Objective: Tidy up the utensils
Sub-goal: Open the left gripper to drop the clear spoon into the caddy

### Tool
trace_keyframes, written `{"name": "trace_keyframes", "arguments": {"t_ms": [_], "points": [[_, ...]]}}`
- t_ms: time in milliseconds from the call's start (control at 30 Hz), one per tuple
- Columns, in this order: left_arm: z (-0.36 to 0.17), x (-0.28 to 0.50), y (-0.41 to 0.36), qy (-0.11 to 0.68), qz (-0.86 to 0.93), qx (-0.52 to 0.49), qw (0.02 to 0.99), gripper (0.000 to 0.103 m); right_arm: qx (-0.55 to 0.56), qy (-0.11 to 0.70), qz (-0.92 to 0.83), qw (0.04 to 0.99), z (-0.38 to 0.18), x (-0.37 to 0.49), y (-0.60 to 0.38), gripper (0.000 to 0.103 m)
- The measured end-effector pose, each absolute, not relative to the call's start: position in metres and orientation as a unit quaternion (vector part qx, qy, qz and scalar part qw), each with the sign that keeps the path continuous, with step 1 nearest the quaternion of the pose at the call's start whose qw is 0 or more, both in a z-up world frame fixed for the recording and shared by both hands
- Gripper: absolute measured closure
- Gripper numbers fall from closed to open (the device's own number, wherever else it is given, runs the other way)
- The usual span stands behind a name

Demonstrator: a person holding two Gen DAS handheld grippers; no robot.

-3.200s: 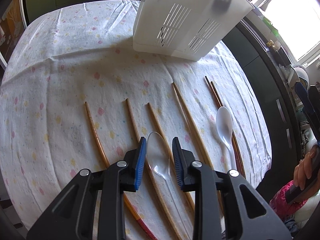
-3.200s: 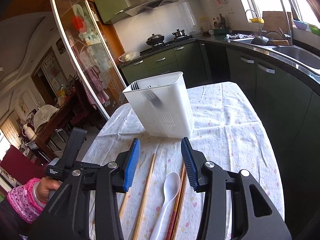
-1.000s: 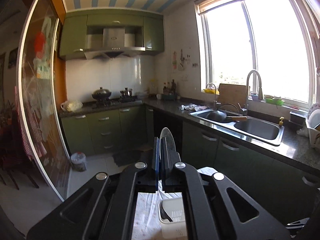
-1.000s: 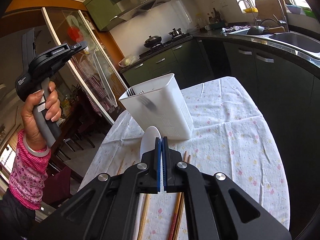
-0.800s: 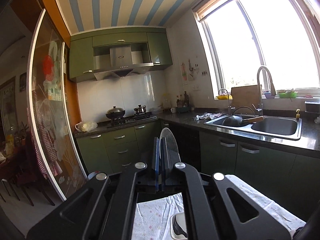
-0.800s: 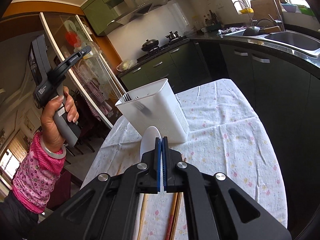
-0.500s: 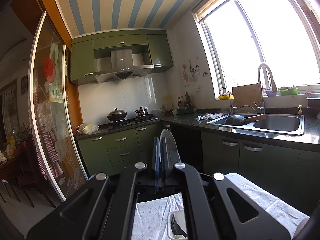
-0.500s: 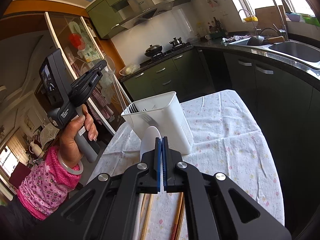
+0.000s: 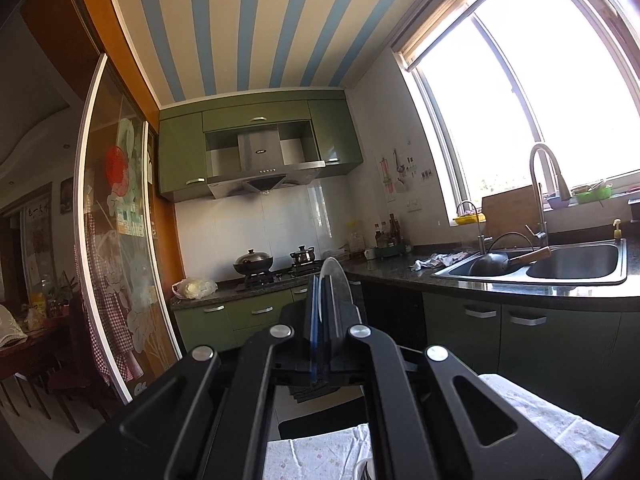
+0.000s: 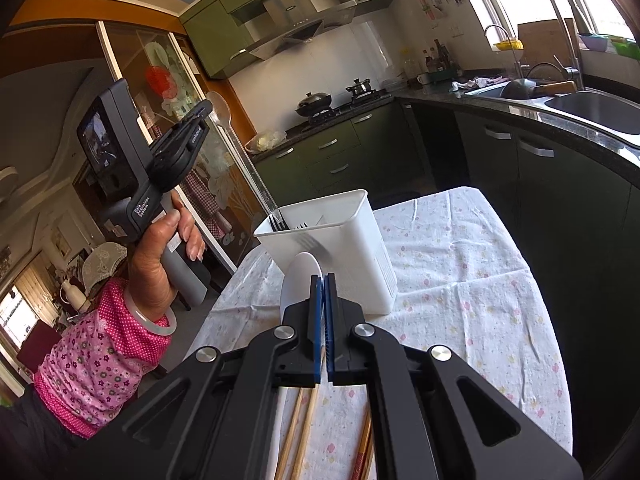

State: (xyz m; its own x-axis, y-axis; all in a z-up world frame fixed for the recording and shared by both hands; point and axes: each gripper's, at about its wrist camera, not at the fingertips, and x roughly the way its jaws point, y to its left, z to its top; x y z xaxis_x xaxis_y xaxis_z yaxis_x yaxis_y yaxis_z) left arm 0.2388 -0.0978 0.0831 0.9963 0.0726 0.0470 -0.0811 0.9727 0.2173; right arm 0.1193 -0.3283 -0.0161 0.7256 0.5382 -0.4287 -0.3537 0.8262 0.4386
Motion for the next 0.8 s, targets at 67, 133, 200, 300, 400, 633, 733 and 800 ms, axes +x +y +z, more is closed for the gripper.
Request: {"name": "trace_keyframes", "arguments": {"t_ms": [67, 133, 200, 300, 400, 633, 733, 800], "points": [[0.075, 0.244, -0.097, -0.005, 0.035, 0.110, 0.993, 0.101, 0.165, 0.276, 0.242, 0.916, -0.014, 0.119, -0.330, 0.101], [0.066, 0.245, -0.097, 0.012, 0.028, 0.112, 0.993, 0.101, 0.164, 0.272, 0.240, 0.917, -0.011, 0.119, -0.330, 0.101], [0.056, 0.243, -0.096, 0.028, 0.022, 0.114, 0.993, 0.101, 0.163, 0.269, 0.239, 0.919, -0.007, 0.122, -0.330, 0.101], [0.044, 0.238, -0.091, 0.062, 0.008, 0.110, 0.992, 0.092, 0.156, 0.259, 0.237, 0.923, 0.003, 0.129, -0.325, 0.101], [0.036, 0.231, -0.085, 0.084, 0.005, 0.110, 0.990, 0.072, 0.147, 0.233, 0.227, 0.934, 0.021, 0.142, -0.317, 0.101], [0.042, 0.201, -0.055, 0.109, -0.005, 0.062, 0.992, 0.072, 0.107, 0.098, 0.133, 0.980, 0.072, 0.185, -0.287, 0.101], [0.043, 0.183, -0.045, 0.113, -0.014, 0.044, 0.993, 0.073, 0.083, 0.057, 0.092, 0.991, 0.082, 0.210, -0.271, 0.101], [0.043, 0.171, -0.041, 0.120, -0.026, 0.032, 0.992, 0.073, 0.069, 0.037, 0.066, 0.995, 0.081, 0.227, -0.261, 0.101]]}}
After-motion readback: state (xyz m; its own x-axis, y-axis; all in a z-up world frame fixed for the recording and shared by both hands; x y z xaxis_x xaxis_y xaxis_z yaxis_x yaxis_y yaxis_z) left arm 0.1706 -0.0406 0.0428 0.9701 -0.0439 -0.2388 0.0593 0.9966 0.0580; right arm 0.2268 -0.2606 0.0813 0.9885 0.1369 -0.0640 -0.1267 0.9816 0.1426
